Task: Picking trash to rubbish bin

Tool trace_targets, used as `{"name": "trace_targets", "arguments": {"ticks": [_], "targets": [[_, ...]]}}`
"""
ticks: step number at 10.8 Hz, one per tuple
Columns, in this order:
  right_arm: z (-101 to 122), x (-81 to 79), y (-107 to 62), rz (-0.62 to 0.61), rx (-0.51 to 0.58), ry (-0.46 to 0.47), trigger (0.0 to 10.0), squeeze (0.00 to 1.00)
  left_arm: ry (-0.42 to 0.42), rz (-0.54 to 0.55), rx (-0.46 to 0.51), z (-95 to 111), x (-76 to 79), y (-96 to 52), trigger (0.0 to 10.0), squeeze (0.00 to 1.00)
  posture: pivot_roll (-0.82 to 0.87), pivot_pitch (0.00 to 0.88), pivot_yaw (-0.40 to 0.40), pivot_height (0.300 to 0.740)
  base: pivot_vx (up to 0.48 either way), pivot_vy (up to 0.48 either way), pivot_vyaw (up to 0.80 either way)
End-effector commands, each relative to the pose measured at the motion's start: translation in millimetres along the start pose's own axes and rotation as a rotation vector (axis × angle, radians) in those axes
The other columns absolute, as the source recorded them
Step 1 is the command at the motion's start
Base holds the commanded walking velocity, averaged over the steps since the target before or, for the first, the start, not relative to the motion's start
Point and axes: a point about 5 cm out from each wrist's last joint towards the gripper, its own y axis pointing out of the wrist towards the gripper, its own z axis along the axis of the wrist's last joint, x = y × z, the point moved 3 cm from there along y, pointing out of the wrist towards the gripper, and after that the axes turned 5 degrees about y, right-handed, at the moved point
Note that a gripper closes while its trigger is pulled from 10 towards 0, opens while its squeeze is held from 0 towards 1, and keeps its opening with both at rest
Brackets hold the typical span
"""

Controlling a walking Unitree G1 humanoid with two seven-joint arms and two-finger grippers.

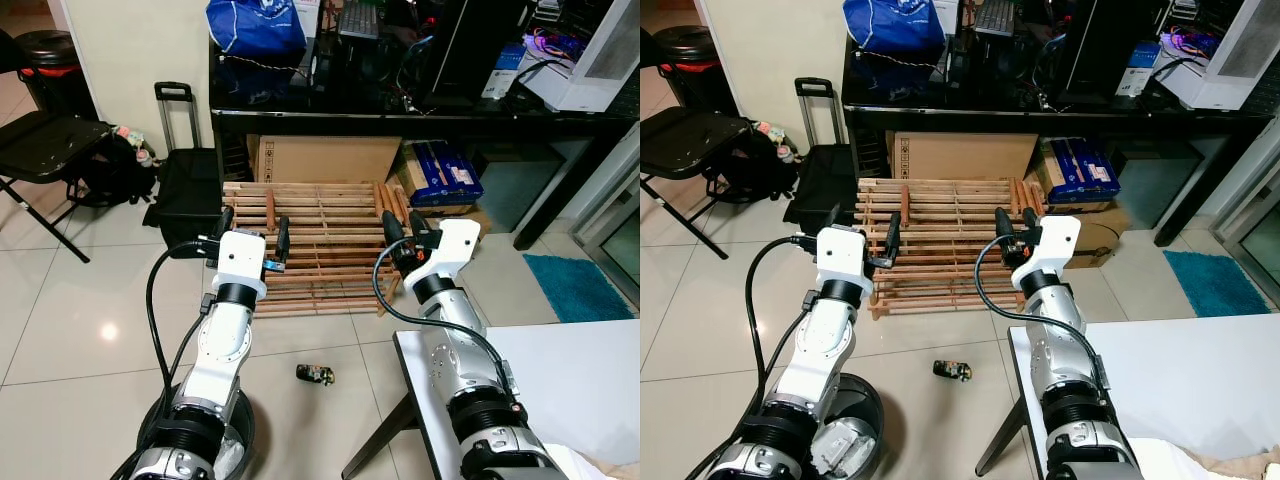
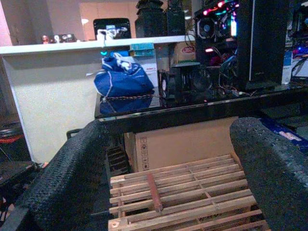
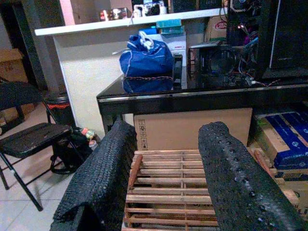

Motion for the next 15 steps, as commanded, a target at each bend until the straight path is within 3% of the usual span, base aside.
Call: {"name": "trace_targets", "arguments": {"ticks": [1, 15], "targets": [[1.5, 2.6, 1.4, -0.009, -0.001, 0.01, 10.0, 0.0, 0.002, -0.005, 0.006, 3.3, 3.1, 2.6, 10.0, 0.0, 0.08, 0.007, -0.12, 0.74, 0.0, 0.0, -0.8], [1.7, 1.3, 1.8, 0.0, -0.001, -0.003, 10.0, 0.0, 0.003, -0.01, 0.009, 4.6, 4.1, 4.3, 10.0, 0.0, 0.07, 0.01, -0.122, 0.74, 0.0, 0.0, -0.8]]}}
